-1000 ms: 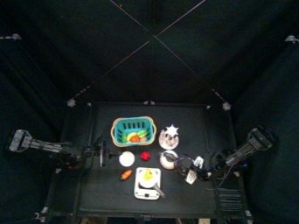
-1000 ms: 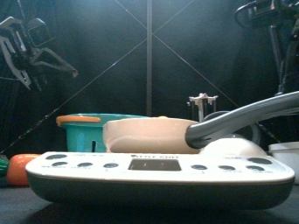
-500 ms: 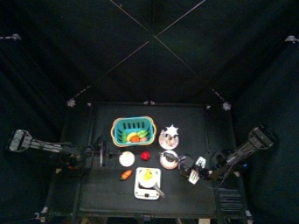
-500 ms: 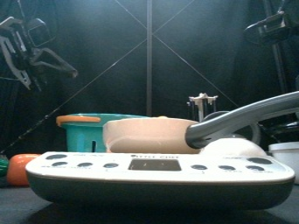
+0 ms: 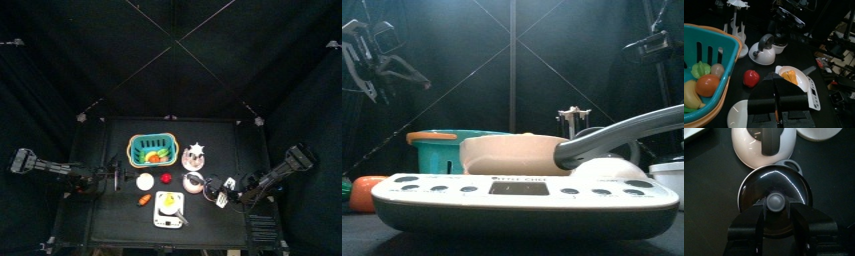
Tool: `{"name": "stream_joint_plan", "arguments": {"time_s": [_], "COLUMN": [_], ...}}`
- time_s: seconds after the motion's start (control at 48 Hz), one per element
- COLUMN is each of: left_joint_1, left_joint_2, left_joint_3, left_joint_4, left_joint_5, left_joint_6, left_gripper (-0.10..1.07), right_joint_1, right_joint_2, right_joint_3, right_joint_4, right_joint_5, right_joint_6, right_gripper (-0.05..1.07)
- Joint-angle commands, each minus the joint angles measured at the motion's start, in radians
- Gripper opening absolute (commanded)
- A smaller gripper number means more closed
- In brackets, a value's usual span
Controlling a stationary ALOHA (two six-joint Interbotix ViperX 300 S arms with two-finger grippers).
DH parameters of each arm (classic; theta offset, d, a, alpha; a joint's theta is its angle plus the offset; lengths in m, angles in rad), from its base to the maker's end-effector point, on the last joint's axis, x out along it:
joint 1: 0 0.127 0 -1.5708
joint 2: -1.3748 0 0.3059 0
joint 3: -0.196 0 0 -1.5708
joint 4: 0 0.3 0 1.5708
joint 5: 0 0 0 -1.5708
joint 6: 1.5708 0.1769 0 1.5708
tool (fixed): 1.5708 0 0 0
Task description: Place pot lid on pot
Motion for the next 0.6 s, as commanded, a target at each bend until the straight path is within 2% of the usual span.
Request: {"name": "stream_joint_plan", "arguments": {"time_s": [0.0, 0.583], "left_joint_1": [-0.002, -0.002], "left_joint_2": [0.002, 0.002], "left_joint_3": [-0.012, -0.011], "left_joint_4": [0.000, 0.000], "left_joint_5": [-0.005, -0.005], "left_joint_6": [-0.002, -0.002], "left_gripper": [-0.03, -0.03], "right_joint_1": [-0.005, -0.025], "right_joint_2": [-0.015, -0.021], "right_joint_3": [-0.011, 0.044], "right_joint_4": [-0.017, 0.034], "right_joint_5": [-0.005, -0.087], "right_joint_6": [0.002, 0.002], "right_gripper": [0.58, 0.59]}}
